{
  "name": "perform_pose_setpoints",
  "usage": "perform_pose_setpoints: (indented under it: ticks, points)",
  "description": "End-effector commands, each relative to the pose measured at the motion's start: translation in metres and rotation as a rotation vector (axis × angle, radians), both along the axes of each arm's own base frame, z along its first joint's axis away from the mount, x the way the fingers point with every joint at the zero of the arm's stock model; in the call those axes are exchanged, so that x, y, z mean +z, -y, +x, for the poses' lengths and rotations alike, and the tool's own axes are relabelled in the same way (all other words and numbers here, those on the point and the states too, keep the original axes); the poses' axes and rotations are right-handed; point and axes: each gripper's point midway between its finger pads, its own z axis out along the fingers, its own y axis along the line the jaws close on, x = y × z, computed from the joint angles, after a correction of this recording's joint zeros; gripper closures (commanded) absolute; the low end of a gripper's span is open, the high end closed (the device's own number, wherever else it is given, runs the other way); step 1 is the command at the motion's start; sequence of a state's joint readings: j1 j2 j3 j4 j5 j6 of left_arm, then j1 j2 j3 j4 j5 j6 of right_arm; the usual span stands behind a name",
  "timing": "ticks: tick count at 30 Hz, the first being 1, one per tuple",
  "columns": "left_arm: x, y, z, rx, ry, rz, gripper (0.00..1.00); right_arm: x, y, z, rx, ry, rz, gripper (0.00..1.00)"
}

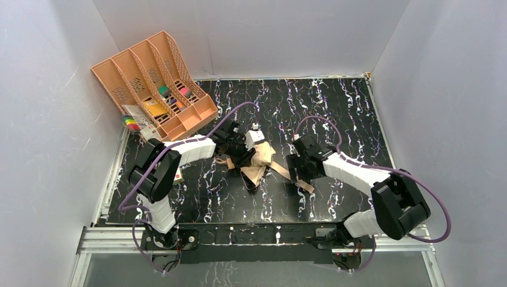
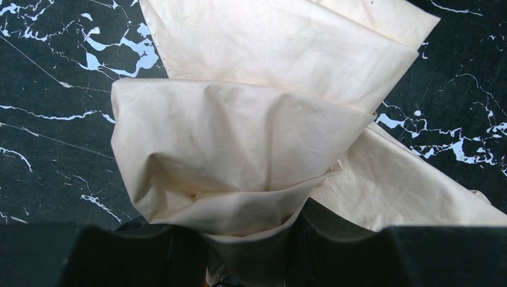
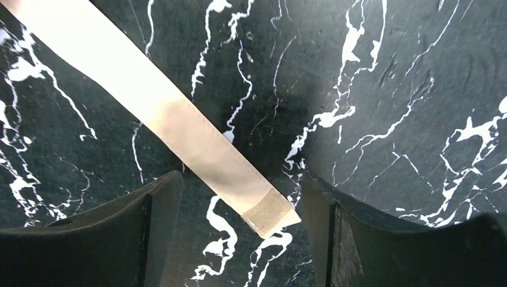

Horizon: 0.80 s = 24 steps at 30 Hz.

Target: Put away the umbrella

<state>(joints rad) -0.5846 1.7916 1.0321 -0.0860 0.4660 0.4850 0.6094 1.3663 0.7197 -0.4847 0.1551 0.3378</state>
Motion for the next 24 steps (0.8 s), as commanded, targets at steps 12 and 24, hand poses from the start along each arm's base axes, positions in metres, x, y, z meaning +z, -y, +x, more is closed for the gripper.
perform_pose_setpoints:
  ticks: [12,24]
  points:
    - [-0.024,-0.03,-0.017,0.055,-0.089,0.133,1.0,-0.012,-0.007,-0.022,-0.014,-0.165,0.026,0.27]
    - [-0.029,-0.037,-0.006,0.16,-0.093,0.184,1.0,-0.035,0.012,-0.034,-0.114,-0.221,-0.088,0.93]
